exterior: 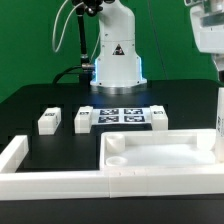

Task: Assemble desk

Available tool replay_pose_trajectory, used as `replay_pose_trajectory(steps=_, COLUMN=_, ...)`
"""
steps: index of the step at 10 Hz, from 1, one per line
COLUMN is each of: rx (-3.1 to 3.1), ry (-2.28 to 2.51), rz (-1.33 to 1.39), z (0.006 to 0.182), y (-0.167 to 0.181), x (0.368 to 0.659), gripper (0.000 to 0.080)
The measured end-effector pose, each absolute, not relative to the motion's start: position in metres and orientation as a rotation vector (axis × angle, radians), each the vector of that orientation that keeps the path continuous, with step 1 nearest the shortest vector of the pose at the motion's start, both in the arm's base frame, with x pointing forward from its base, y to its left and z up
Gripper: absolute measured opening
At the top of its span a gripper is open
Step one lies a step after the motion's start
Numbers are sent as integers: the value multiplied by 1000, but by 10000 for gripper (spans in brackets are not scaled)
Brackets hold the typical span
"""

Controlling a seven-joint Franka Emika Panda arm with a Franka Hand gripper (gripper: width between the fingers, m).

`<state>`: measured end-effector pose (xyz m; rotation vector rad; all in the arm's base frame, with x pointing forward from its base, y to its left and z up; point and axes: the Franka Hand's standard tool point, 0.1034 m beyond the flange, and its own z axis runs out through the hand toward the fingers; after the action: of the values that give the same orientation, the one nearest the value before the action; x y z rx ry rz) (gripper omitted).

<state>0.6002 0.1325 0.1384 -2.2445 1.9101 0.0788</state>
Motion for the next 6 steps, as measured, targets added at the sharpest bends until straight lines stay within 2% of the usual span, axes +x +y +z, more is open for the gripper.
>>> replay_pose_trajectory(steps=4, rx=-2463, ry=1611, rz=57, z=143, y=136, x=601, gripper=648)
replay_pose_trajectory(steps=5, rx=-2529, ry=1507, rz=43, z=140, y=136, x=600, gripper=648)
replay_pose_trajectory(steps=6, rx=-2632, ry=1337, rz=12, z=127, y=130, x=590, gripper=648)
